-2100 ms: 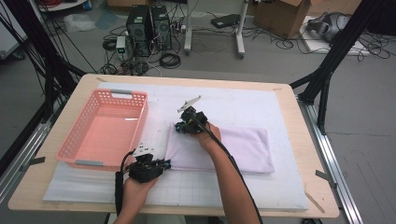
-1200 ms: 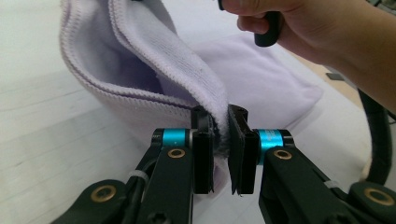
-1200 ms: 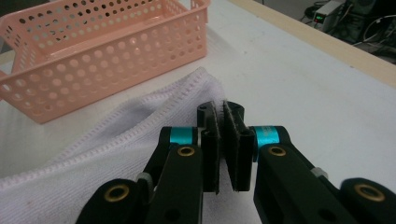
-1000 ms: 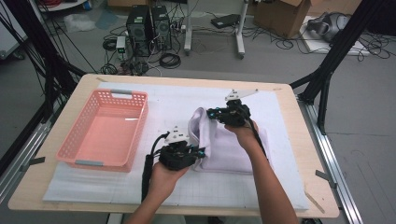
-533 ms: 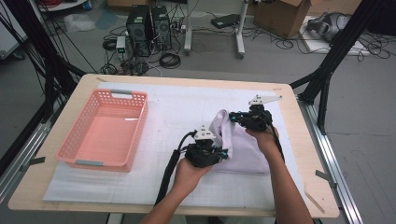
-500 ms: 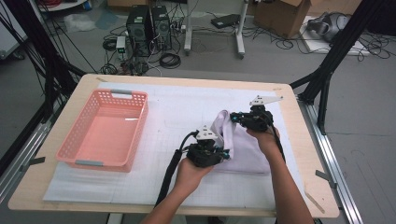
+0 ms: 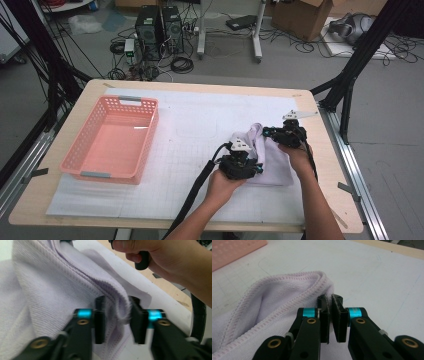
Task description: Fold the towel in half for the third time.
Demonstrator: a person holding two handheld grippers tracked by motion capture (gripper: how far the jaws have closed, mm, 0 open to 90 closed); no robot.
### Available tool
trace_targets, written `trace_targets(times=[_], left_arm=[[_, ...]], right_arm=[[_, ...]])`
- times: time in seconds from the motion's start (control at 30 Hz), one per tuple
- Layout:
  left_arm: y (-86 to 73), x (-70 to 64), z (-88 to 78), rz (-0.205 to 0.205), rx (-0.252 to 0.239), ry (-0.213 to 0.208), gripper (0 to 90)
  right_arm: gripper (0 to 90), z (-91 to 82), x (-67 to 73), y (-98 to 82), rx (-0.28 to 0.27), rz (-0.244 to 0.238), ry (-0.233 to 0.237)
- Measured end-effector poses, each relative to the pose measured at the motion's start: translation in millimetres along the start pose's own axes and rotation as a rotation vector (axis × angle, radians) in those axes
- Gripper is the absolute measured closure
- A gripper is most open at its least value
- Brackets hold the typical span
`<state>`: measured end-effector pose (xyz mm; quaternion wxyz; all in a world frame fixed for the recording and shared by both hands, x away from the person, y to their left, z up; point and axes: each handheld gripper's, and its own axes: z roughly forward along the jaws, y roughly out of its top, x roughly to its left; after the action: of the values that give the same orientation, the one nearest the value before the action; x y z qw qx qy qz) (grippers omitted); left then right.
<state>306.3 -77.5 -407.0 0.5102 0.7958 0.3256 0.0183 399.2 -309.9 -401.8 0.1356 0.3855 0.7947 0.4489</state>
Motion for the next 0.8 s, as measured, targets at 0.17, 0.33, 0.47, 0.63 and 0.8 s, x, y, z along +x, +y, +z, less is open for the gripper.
trace_targets(times=[0.17, 0.33, 0.47, 0.63, 0.8], left_arm=[[-3.6, 14.7, -29.2, 0.087, -0.084, 0.051, 38.7], [-14.2, 38.2, -63.5, 0.099, -0.121, 0.139, 35.5], [-28.1, 55.9, -85.7, 0.084, -0.159, 0.186, 35.2], [-41.5, 69.2, -103.4, 0.047, -0.184, 0.214, 31.2], [-52.2, 74.4, -113.5, 0.021, -0.200, 0.221, 25.0]], right_arm=[[85.3, -3.2, -2.4, -1.4, 0.016, -0.020, -0.027], [85.2, -9.3, -7.7, -4.5, 0.026, -0.002, -0.066], [72.4, -14.3, -2.8, -8.1, 0.043, 0.008, -0.115], [59.6, -37.4, -1.2, -25.0, 0.015, 0.058, -0.177], [59.0, -66.1, 11.3, -41.7, -0.015, 0.073, -0.172]])
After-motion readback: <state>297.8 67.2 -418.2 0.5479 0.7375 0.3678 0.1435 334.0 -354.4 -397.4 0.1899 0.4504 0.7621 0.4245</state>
